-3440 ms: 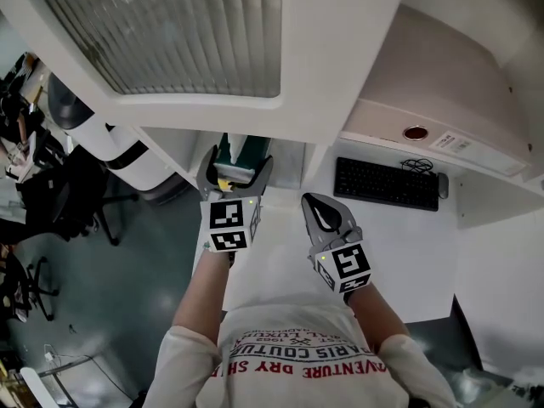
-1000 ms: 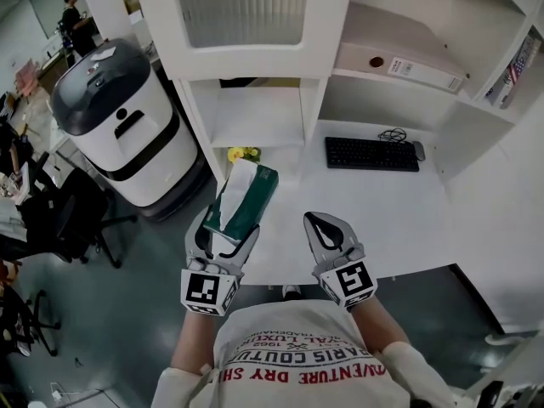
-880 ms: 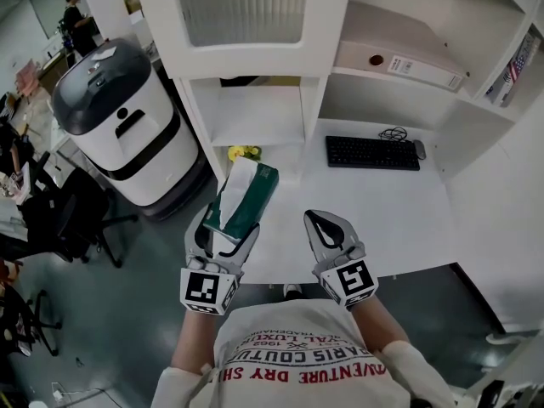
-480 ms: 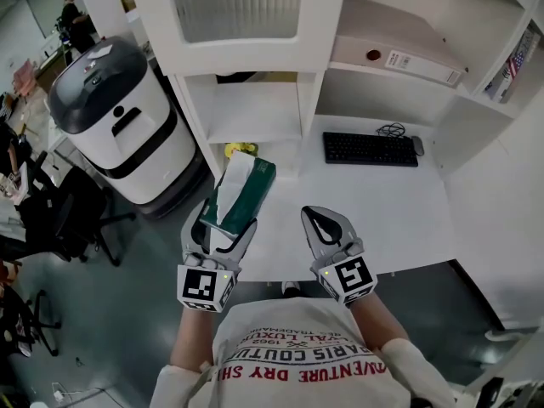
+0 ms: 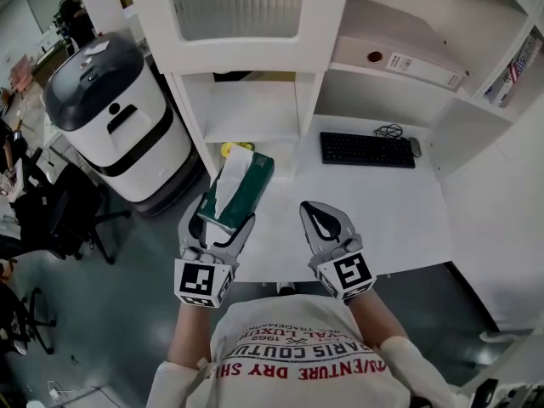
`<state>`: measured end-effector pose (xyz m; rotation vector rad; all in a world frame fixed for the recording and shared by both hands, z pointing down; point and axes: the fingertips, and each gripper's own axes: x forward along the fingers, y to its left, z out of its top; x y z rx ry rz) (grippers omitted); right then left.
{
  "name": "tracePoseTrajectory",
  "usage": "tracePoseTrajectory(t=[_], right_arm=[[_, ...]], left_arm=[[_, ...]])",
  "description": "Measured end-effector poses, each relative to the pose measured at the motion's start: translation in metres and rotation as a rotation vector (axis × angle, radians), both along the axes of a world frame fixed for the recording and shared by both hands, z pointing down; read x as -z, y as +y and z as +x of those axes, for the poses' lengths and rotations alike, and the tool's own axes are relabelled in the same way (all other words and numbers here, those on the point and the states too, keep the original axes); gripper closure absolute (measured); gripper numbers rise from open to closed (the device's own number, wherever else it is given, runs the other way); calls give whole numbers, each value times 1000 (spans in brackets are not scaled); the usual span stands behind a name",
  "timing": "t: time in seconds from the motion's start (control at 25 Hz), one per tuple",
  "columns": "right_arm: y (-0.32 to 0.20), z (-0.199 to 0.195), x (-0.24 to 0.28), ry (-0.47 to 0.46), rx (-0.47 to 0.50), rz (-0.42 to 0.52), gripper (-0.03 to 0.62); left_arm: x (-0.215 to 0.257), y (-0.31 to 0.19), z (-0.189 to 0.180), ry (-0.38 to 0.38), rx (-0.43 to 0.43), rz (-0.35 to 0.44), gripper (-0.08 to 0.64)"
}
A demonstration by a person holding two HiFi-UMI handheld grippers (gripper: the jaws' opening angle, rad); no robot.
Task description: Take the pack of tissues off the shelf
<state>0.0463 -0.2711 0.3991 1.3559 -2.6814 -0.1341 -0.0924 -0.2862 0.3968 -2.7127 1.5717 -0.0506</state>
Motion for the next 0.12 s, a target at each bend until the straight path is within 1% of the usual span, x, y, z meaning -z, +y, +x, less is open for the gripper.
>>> tracePoseTrajectory(t=[0.12], right_arm=[[-5, 0, 1, 1, 2, 5, 592]], left_arm=[[3, -5, 1, 4, 1, 8, 135]])
